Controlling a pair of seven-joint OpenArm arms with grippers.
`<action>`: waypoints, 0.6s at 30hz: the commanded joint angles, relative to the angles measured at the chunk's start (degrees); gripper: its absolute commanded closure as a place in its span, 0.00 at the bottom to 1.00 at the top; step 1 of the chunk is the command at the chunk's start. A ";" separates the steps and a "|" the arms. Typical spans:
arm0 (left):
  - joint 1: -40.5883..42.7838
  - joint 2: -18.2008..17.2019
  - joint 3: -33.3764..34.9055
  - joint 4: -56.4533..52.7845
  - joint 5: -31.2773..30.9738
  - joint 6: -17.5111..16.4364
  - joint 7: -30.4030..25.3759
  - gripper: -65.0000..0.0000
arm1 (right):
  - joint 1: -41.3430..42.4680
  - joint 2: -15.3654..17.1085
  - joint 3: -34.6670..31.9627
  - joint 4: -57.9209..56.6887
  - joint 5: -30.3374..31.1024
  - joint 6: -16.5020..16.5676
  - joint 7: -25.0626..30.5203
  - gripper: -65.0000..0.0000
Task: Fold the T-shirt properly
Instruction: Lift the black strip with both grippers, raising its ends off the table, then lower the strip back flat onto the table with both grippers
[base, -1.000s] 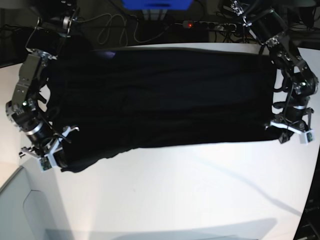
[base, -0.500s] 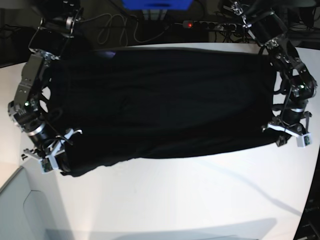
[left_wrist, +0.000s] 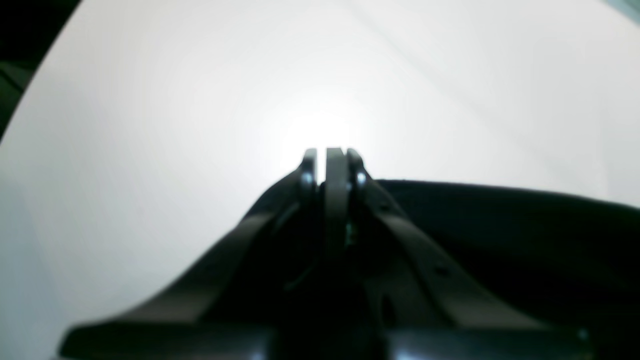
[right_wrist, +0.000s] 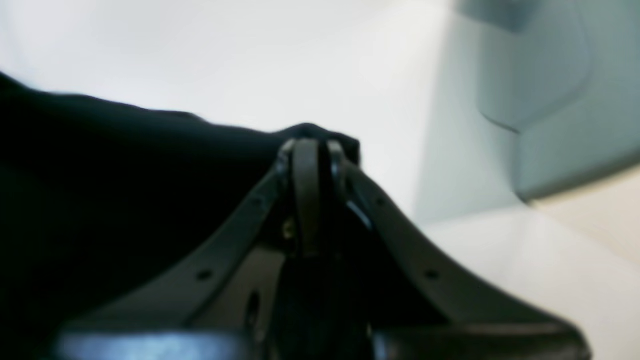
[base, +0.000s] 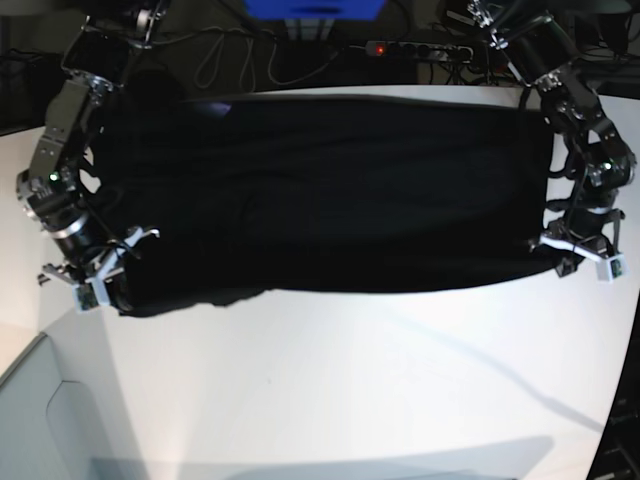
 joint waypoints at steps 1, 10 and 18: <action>-0.01 -0.92 -0.26 0.94 -0.83 -0.19 -1.49 1.00 | -0.17 0.61 -0.03 2.31 1.13 0.82 2.01 1.00; 2.72 -0.92 -0.43 0.94 -0.91 -0.28 -1.57 1.00 | -12.57 -0.10 -0.03 13.29 1.13 0.82 2.10 1.00; 7.11 -0.83 -0.52 2.88 -1.00 -0.28 -1.66 1.00 | -21.44 -1.41 2.96 15.76 1.13 0.82 8.43 1.00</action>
